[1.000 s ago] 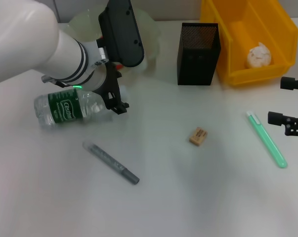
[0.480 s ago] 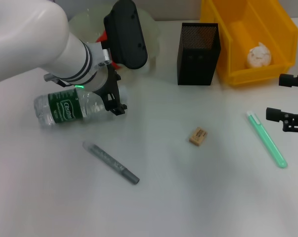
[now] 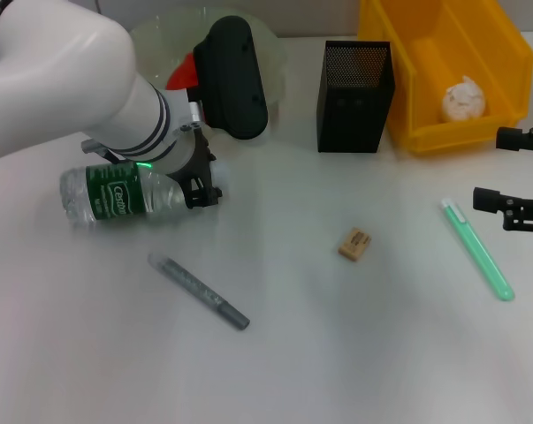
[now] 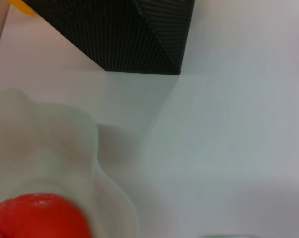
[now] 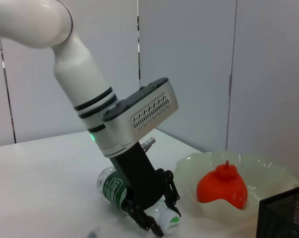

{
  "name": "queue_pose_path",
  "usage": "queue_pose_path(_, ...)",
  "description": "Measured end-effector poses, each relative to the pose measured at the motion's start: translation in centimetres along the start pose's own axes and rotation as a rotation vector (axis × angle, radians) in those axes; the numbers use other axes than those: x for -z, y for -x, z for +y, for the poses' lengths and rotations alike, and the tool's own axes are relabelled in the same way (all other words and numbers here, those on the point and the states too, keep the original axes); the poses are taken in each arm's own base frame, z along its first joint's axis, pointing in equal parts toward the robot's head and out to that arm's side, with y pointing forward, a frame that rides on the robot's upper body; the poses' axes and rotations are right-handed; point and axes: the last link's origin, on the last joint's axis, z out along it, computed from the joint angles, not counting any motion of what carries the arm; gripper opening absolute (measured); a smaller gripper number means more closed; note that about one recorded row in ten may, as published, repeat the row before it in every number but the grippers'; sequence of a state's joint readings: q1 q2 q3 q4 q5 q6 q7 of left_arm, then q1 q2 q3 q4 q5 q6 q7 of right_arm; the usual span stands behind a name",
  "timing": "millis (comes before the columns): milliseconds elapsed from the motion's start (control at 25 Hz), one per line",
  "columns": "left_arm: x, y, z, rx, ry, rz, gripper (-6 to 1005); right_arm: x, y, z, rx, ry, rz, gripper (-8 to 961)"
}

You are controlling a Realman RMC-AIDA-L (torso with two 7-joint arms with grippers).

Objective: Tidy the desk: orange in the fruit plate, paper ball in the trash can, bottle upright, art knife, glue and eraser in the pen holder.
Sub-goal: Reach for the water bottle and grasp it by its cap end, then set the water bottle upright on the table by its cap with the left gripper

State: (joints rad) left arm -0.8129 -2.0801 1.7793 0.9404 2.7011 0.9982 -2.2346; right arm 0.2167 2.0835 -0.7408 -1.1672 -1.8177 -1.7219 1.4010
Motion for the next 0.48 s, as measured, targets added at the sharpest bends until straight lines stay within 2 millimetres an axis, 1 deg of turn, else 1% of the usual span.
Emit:
queue_pose_path(240, 0.7, -0.3, 0.1, 0.015, -0.018, 0.043, 447, 0.1, 0.1, -0.2, -0.011, -0.016, -0.006, 841)
queue_pose_path(280, 1.5, -0.2, 0.2, 0.033, -0.040, 0.080, 434, 0.1, 0.1, -0.3, -0.011, -0.016, -0.007, 841)
queue_pose_path(360, 1.5, -0.2, 0.2, 0.033, -0.040, 0.080, 439, 0.1, 0.1, -0.3, -0.011, -0.015, -0.008, 841)
queue_pose_path(440, 3.0, 0.3, 0.0, 0.083, -0.080, 0.138, 444, 0.1, 0.2, -0.3, -0.010, -0.013, -0.009, 841)
queue_pose_path(480, 4.1, 1.0, 0.0, 0.132, -0.104, 0.177, 446, 0.1, 0.2, -0.2, -0.010, -0.011, -0.011, 841)
